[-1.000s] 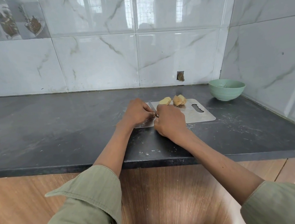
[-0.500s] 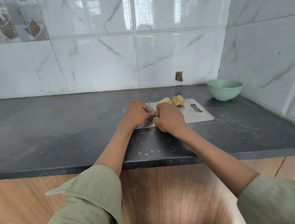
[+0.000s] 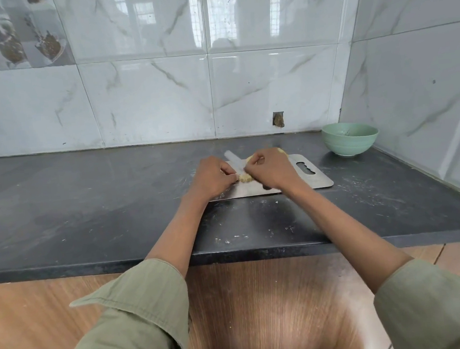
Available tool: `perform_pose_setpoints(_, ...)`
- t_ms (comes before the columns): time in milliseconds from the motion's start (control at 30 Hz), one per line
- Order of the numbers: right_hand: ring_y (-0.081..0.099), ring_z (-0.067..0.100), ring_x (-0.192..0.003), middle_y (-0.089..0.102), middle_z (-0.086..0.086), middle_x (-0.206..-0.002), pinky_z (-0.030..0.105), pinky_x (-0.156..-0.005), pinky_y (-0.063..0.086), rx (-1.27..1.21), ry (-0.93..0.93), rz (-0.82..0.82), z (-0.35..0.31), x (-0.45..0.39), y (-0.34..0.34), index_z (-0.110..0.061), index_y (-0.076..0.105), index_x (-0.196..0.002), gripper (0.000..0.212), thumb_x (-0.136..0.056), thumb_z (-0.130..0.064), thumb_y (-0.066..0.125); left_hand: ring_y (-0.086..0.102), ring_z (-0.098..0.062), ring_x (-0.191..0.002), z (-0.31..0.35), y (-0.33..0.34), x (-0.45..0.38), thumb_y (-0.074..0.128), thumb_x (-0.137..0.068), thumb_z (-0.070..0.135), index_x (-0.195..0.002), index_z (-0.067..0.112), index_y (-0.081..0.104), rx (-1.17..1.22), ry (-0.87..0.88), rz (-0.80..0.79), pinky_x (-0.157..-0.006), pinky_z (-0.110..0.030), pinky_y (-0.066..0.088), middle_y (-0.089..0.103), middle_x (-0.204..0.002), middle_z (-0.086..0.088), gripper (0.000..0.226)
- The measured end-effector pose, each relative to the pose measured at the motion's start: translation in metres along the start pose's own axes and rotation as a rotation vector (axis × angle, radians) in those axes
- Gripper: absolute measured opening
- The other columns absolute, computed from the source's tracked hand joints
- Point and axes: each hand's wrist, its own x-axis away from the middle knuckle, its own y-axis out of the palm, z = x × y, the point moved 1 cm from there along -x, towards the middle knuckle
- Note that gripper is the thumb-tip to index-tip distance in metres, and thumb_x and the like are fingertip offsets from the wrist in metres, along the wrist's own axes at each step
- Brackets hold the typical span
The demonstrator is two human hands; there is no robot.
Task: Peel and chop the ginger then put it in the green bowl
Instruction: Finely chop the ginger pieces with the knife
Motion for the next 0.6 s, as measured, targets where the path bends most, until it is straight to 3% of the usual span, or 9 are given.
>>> perform_pose_setpoints(133, 0.048, 0.01, -0.046, 0.063, -0.003, -0.06, 0.022, -0.042, 0.039, -0.189, -0.024, -0.048, 0.01, -0.021, -0.023, -0.008, 0.071, -0.094, 0.011, -0.09, -0.017, 0.066, 0.069, -0.012, -0.068, -0.001, 0.001, -0.004, 0.072, -0.09, 0.015, -0.081, 0.012, 0.083, -0.001, 0.002, -0.001, -0.067, -0.029, 0.053, 0.078, -0.078, 0.0, 0.015)
perform_pose_setpoints(233, 0.048, 0.014, -0.045, 0.06, -0.004, -0.055, 0.025, -0.04, 0.041, -0.142, -0.073, -0.081, 0.027, -0.028, -0.023, -0.009, 0.066, -0.1, 0.011, -0.094, -0.018, 0.067, 0.063, 0.0, -0.069, -0.003, 0.001, -0.005, 0.071, -0.092, 0.01, -0.091, 0.013, 0.084, -0.007, 0.032, -0.015, -0.064, -0.008, 0.043, 0.075, -0.084, 0.005, 0.013)
perform_pose_setpoints(300, 0.049, 0.015, -0.046, 0.06, -0.003, -0.057, 0.025, -0.04, 0.042, -0.143, -0.089, -0.103, 0.032, -0.031, -0.022, -0.01, 0.063, -0.102, 0.013, -0.095, -0.02, 0.067, 0.059, 0.004, -0.067, -0.003, 0.002, -0.006, 0.076, -0.088, 0.01, -0.091, 0.014, 0.084, -0.014, 0.062, -0.024, -0.06, -0.005, 0.038, 0.072, -0.08, 0.01, 0.009)
perform_pose_setpoints(467, 0.057, 0.016, -0.052, 0.066, 0.007, -0.067, 0.024, -0.04, 0.038, -0.213, -0.053, -0.155, 0.034, -0.034, -0.022, -0.01, 0.059, -0.106, 0.014, -0.099, -0.021, 0.063, 0.057, 0.001, -0.072, 0.002, 0.006, -0.006, 0.078, -0.088, 0.014, -0.09, 0.016, 0.081, -0.012, 0.087, 0.018, -0.068, -0.022, 0.042, 0.063, -0.081, 0.013, 0.004)
perform_pose_setpoints(600, 0.067, 0.017, -0.056, 0.073, 0.013, -0.077, 0.024, -0.038, 0.042, -0.208, -0.027, -0.186, 0.037, -0.036, -0.02, -0.008, 0.055, -0.11, 0.012, -0.103, -0.017, 0.057, 0.059, -0.004, -0.072, 0.001, 0.005, -0.005, 0.067, -0.099, 0.031, -0.086, 0.02, 0.081, -0.012, 0.052, 0.058, -0.069, -0.03, 0.044, 0.064, -0.079, 0.01, 0.022)
